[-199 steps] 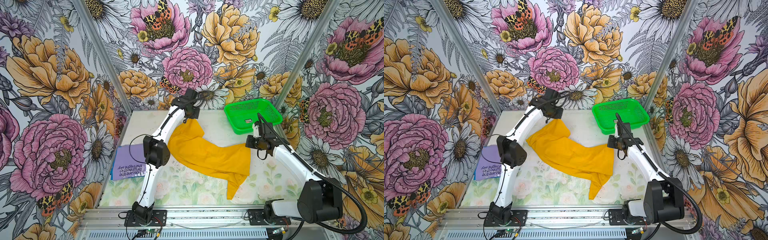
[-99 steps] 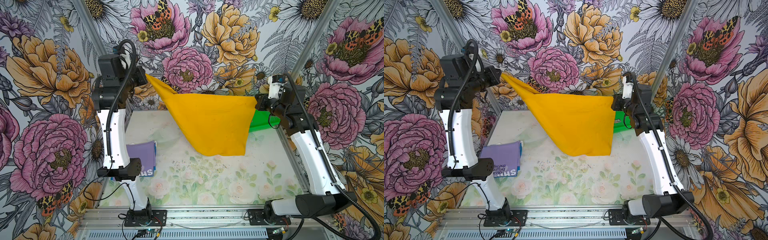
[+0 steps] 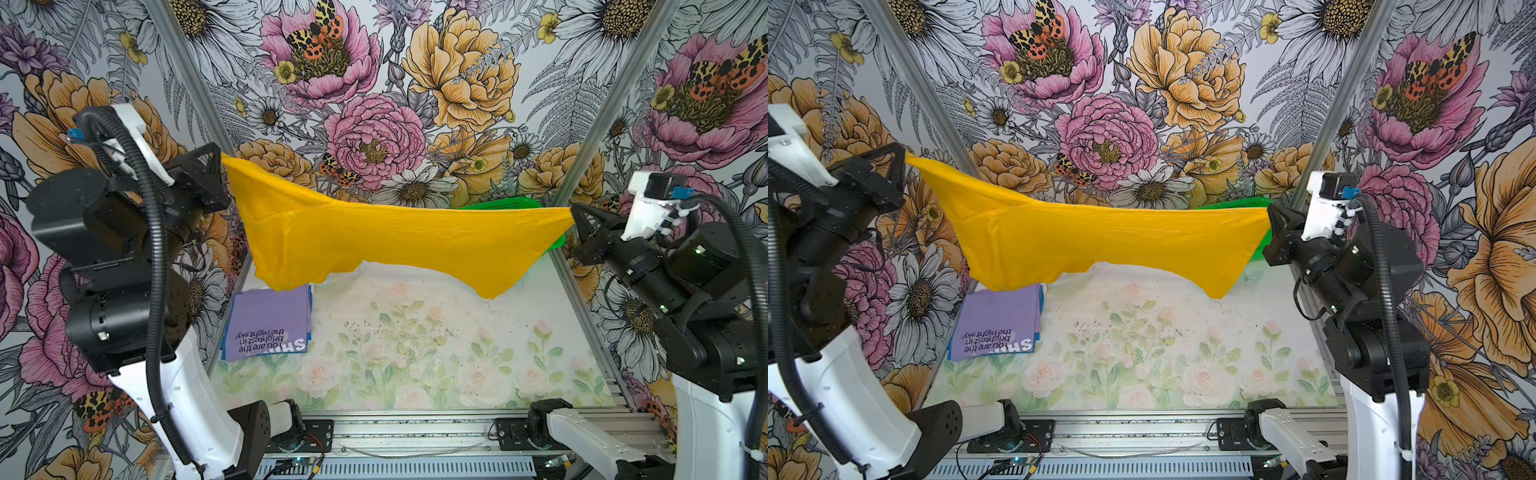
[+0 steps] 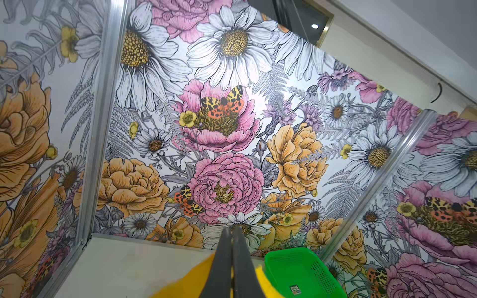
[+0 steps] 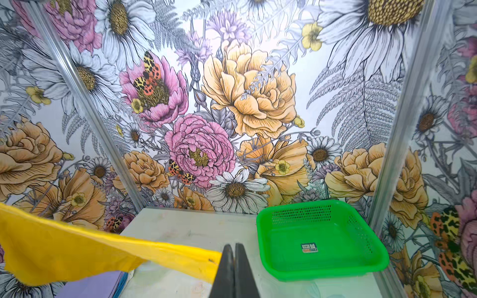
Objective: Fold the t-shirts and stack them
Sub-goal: 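Lift the shirt with both grippers and stretch it apart in the air, then swing the shirt away and lay it flat on the table with both grippers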
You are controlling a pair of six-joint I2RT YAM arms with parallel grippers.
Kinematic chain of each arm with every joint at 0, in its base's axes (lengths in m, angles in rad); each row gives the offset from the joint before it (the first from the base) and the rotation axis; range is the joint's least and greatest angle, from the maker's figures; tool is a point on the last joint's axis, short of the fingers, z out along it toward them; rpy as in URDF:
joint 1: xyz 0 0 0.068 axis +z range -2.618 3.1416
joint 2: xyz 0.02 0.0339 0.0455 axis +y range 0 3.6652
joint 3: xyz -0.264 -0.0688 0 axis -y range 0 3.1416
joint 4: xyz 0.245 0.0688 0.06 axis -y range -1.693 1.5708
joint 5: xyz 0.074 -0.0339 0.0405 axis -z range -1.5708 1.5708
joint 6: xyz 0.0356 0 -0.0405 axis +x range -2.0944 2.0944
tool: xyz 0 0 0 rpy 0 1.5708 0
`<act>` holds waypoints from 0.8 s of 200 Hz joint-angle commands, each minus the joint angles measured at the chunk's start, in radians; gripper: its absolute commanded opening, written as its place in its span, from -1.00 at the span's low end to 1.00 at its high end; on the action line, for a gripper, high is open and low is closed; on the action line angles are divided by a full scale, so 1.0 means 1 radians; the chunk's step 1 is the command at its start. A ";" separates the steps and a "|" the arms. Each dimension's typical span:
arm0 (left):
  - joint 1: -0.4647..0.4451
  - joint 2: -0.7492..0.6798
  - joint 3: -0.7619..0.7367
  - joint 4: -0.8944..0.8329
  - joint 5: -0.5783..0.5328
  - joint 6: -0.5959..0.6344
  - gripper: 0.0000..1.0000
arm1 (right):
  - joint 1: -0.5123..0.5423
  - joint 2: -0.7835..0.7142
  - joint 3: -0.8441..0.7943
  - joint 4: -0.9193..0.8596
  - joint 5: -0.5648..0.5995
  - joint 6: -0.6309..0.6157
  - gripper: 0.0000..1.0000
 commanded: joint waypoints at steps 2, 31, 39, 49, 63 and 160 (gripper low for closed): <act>0.004 0.035 -0.057 0.027 0.087 -0.021 -1.00 | -0.003 0.069 0.001 -0.034 0.026 0.034 -1.00; -0.138 0.132 -0.219 0.029 0.003 0.089 -1.00 | -0.013 0.237 -0.074 -0.009 0.026 0.051 -1.00; -0.174 0.192 -0.239 0.029 -0.012 0.115 -1.00 | -0.017 0.299 -0.091 0.018 0.019 0.051 -1.00; -0.202 0.281 -0.231 0.029 -0.027 0.132 -1.00 | -0.024 0.380 -0.093 0.056 -0.001 0.050 -1.00; -0.226 0.401 -0.160 0.028 -0.033 0.138 -1.00 | -0.025 0.488 -0.037 0.073 -0.007 0.044 -1.00; -0.150 0.302 0.097 -0.021 0.012 0.100 -1.00 | -0.043 0.327 0.018 0.058 0.003 0.004 -1.00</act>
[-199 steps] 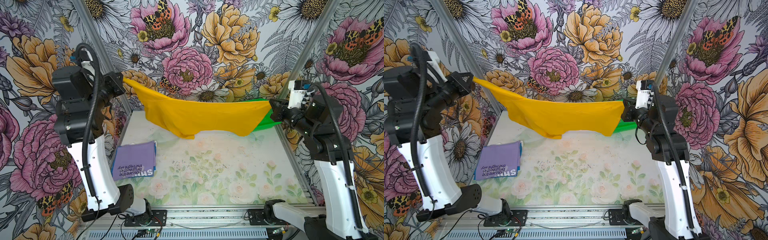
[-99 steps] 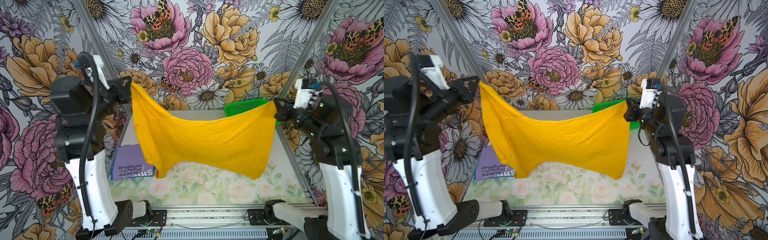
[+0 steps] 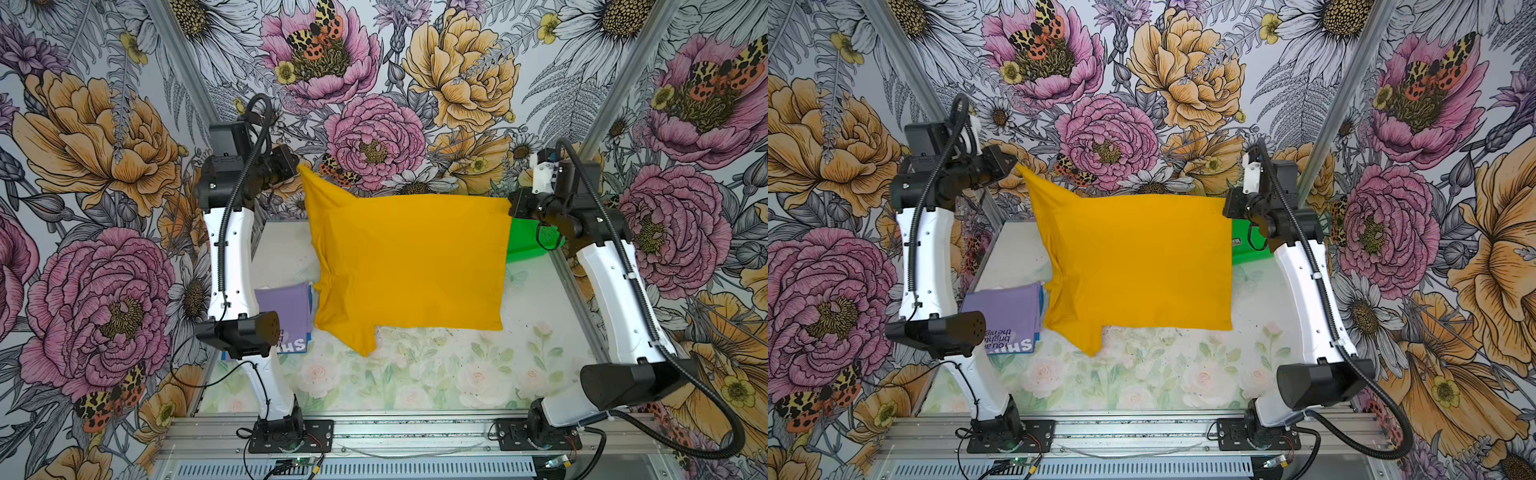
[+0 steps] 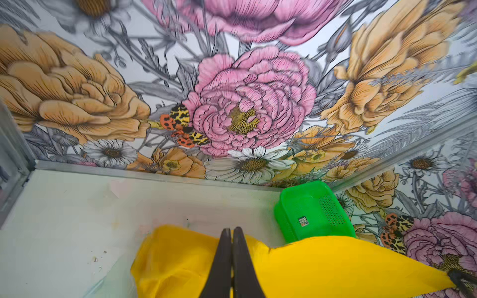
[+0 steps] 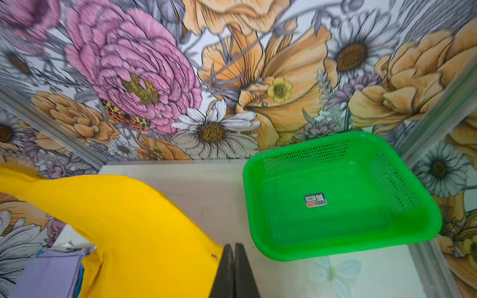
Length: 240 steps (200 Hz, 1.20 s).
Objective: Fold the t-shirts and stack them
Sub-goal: 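Swing the shirt away and lay it flat on the table with both grippers, then grasp the shirt's nearer hem with the left and right grippers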
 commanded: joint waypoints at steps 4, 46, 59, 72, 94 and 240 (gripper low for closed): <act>0.019 -0.288 -0.111 0.048 0.006 0.019 -1.00 | -0.019 -0.171 -0.069 0.017 0.014 -0.017 -1.00; 0.010 -0.738 -0.696 0.138 -0.018 0.020 -1.00 | -0.018 -0.435 -0.354 -0.025 -0.003 0.015 -1.00; -0.021 -0.864 -0.893 0.143 -0.038 0.004 -1.00 | -0.018 -0.514 -0.473 -0.050 -0.026 0.038 -1.00; -0.065 -1.001 -1.118 0.150 -0.088 -0.024 -1.00 | -0.018 -0.583 -0.601 -0.066 -0.044 0.075 -1.00; -0.130 -1.217 -1.428 0.133 -0.184 -0.119 -1.00 | -0.015 -0.662 -0.805 -0.112 -0.060 0.149 -1.00; -0.499 -1.165 -1.696 0.091 -0.363 -0.330 -1.00 | 0.167 -0.848 -1.243 -0.119 0.269 0.596 -1.00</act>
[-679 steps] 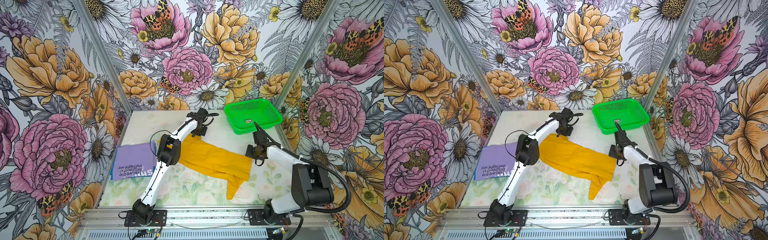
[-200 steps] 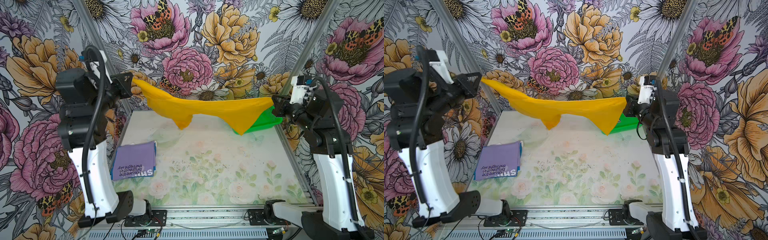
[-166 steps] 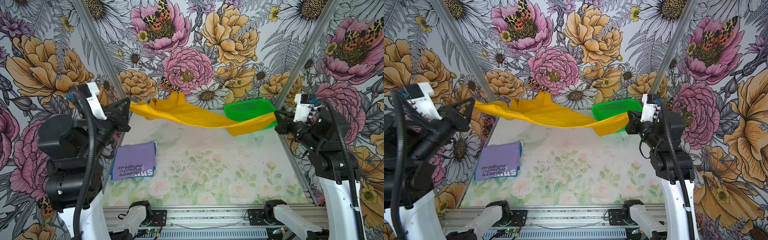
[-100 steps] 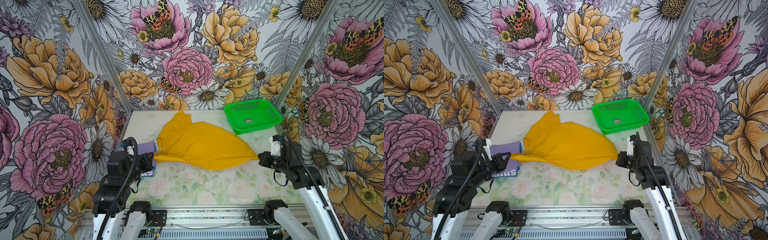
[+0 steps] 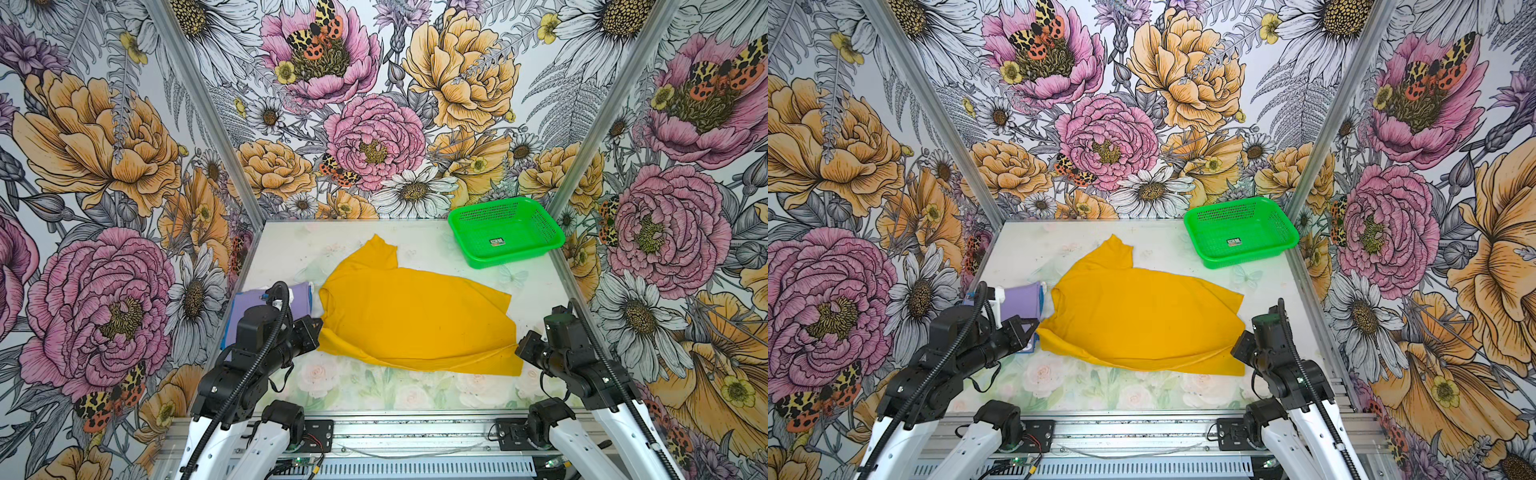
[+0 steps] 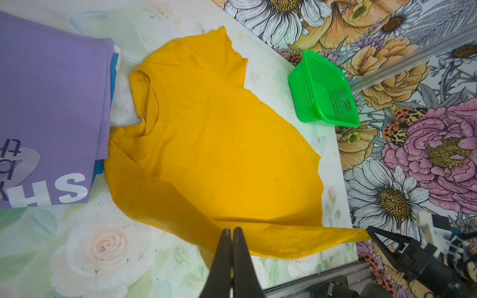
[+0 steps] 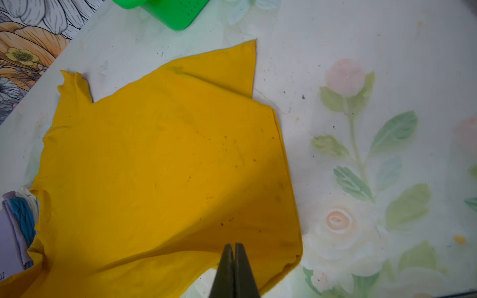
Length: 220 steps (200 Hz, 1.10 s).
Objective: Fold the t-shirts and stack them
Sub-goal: 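Grasp the shirt's nearer hem with the left and right grippers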
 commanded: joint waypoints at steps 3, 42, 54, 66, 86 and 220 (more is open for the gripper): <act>-0.103 0.108 -0.009 0.047 -0.127 -0.036 -1.00 | 0.008 0.048 -0.019 0.098 0.047 0.038 -1.00; -0.131 0.346 0.077 0.112 -0.274 0.015 -1.00 | 0.006 0.126 -0.023 0.147 0.131 0.031 -1.00; -0.109 0.428 0.115 0.136 -0.284 0.048 -1.00 | 0.004 0.166 -0.026 0.170 0.140 0.024 -1.00; -0.079 0.528 0.158 0.162 -0.256 0.085 -1.00 | 0.005 0.215 -0.032 0.200 0.147 0.021 -1.00; -0.056 0.722 0.229 0.211 -0.217 0.128 -1.00 | 0.000 0.310 -0.051 0.296 0.132 0.019 -1.00; -0.211 1.065 0.019 0.560 -0.228 -0.126 -1.00 | -0.061 1.170 0.342 0.368 0.084 0.239 -1.00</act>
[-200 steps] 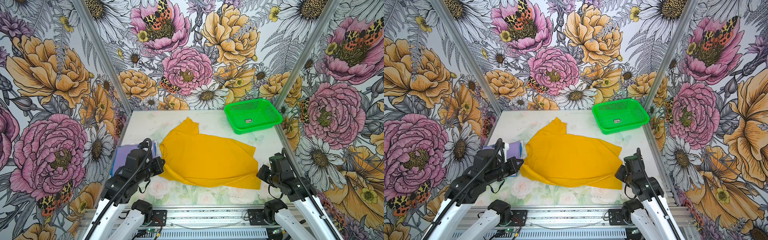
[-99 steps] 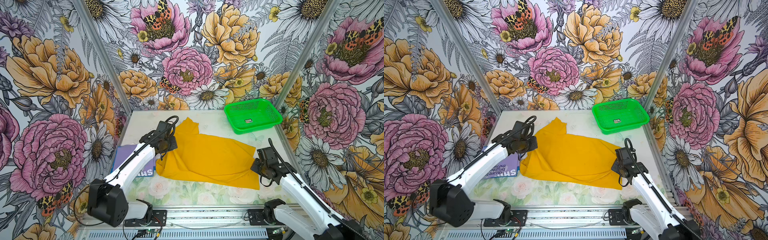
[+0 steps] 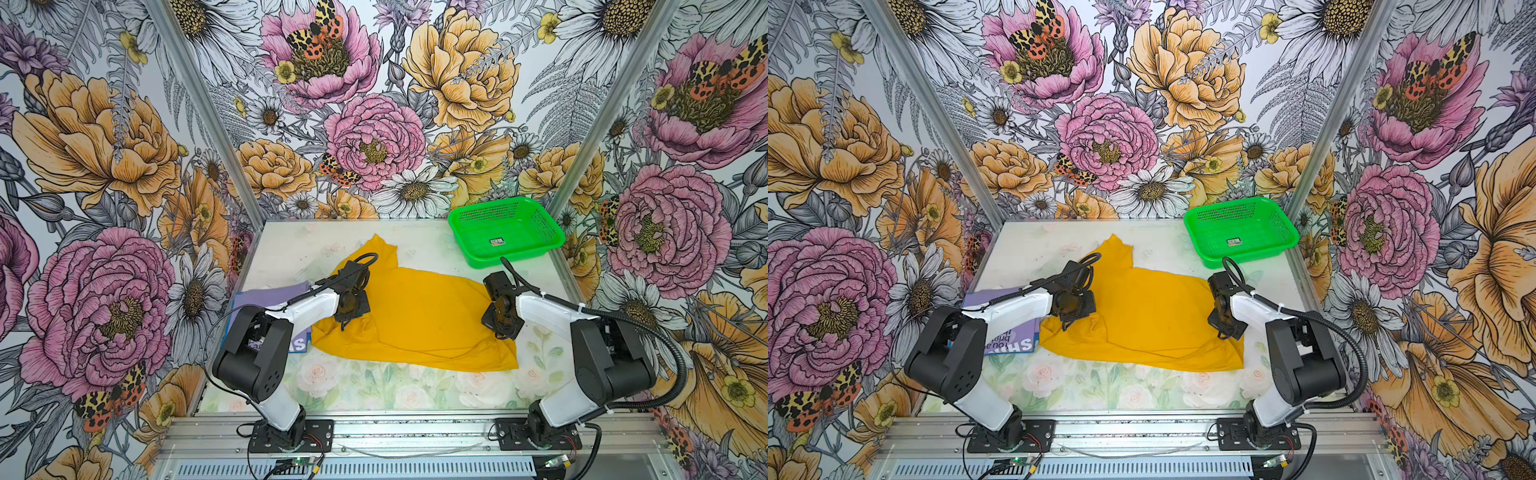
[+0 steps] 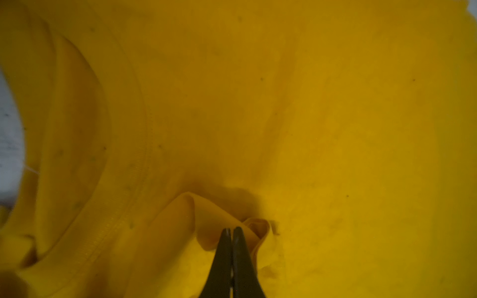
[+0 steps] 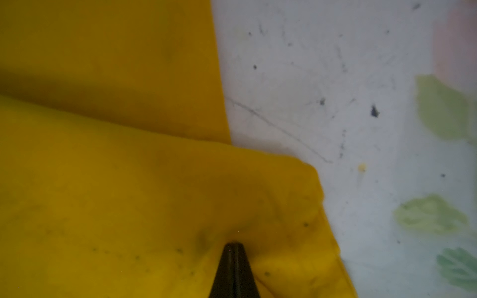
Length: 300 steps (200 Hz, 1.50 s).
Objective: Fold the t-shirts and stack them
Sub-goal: 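Grasp the shirt's nearer hem with the left and right grippers, then pull the hem toward the robot with both grippers to smooth the shirt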
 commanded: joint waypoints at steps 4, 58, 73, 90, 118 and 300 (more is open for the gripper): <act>-0.060 -0.003 -0.070 0.111 -0.022 -0.104 -1.00 | -0.050 0.132 0.129 0.030 -0.010 0.058 -1.00; -0.162 0.068 -0.140 0.288 0.028 -0.194 -1.00 | -0.124 0.417 0.485 0.026 0.003 -0.006 -1.00; -0.169 0.108 -0.129 0.391 0.085 -0.177 -1.00 | -0.141 0.461 0.558 0.022 0.023 -0.033 -1.00; -0.172 0.126 -0.079 0.427 0.111 -0.141 -1.00 | -0.162 0.463 0.599 0.028 0.043 -0.072 -1.00; -0.145 0.068 -0.002 0.301 0.040 -0.080 -1.00 | -0.198 0.366 0.578 0.028 0.038 -0.158 -1.00; -0.761 -1.159 -0.085 -0.732 -0.646 -0.551 -1.00 | -0.290 -0.884 -0.090 -0.147 -0.108 -0.444 -1.00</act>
